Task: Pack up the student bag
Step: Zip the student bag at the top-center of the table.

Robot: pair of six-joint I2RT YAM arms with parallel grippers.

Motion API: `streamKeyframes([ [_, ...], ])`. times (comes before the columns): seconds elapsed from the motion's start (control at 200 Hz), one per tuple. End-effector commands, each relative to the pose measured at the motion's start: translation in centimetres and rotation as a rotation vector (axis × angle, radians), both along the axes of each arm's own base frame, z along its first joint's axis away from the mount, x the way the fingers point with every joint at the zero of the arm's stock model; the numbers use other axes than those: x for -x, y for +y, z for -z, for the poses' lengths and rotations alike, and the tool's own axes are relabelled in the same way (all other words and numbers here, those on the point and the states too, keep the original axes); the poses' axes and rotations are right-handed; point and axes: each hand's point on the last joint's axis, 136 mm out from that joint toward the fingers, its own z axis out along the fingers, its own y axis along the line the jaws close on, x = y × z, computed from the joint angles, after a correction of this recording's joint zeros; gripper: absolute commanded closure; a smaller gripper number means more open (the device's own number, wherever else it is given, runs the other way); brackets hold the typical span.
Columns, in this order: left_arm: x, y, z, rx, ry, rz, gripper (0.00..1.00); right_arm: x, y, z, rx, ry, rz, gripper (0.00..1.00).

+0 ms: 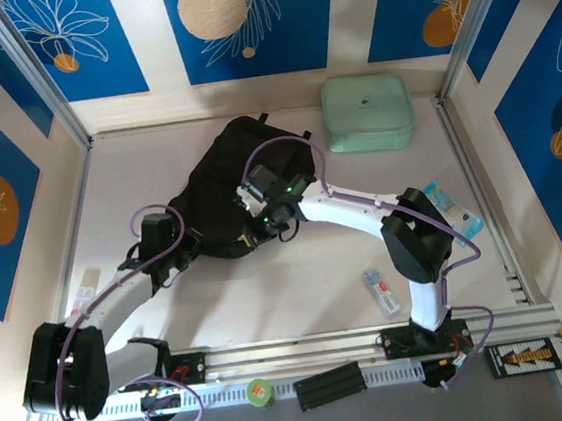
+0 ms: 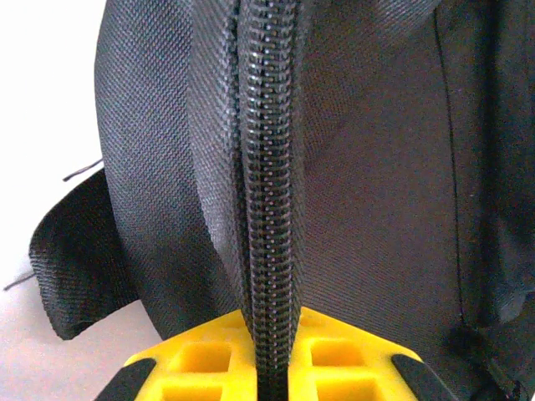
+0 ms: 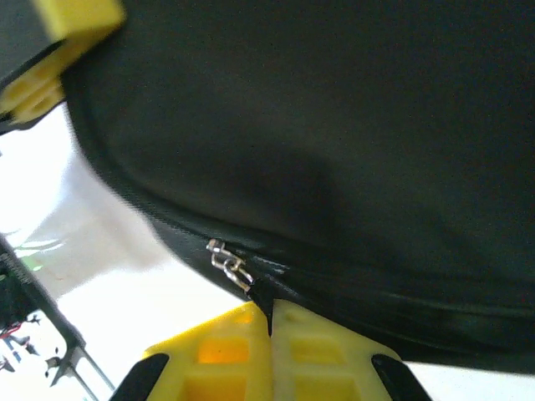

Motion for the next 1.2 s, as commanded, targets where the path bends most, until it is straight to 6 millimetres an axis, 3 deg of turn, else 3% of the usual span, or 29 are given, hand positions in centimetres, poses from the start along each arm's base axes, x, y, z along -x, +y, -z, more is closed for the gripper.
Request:
streamKeyframes([
  [0.0, 1.4, 1.4, 1.7, -0.072, 0.037, -0.021, 0.9, -1.0, -3.9, -0.7, 0.103, -0.029, 0.064, 1.0],
  [0.24, 2.5, 1.2, 2.2, -0.068, 0.05, 0.012, 0.92, -4.6, -8.0, 0.2, 0.245, -0.024, 0.233, 1.0],
  [0.445, 3.3, 1.0, 2.0, -0.097, 0.068, 0.069, 0.92, -7.0, -10.3, 0.3, 0.307, -0.034, 0.368, 1.0],
  [0.555, 3.9, 0.2, 1.7, -0.074, 0.075, 0.114, 0.91, -6.8, -9.3, -0.1, 0.257, -0.023, 0.346, 1.0],
  [0.72, 6.5, -1.5, 1.3, -0.047, 0.121, 0.204, 0.87, -4.6, -8.2, -0.5, 0.165, -0.009, 0.279, 1.0],
  [0.845, 8.9, -2.9, 0.9, -0.031, 0.15, 0.269, 0.79, -2.9, -10.1, 0.3, 0.173, 0.009, 0.299, 1.0],
  [0.96, 10.3, -3.6, 0.2, -0.016, 0.153, 0.317, 0.59, -1.6, -12.3, 1.6, 0.188, 0.029, 0.332, 1.0],
  [1.065, 10.1, -3.4, -1.7, -0.053, 0.104, 0.349, 0.47, -1.3, -13.5, 1.9, 0.166, 0.051, 0.355, 1.0],
  [1.195, 8.4, -4.1, -6.1, -0.135, -0.012, 0.447, 0.37, -1.9, -14.1, 1.2, 0.138, 0.037, 0.397, 1.0],
])
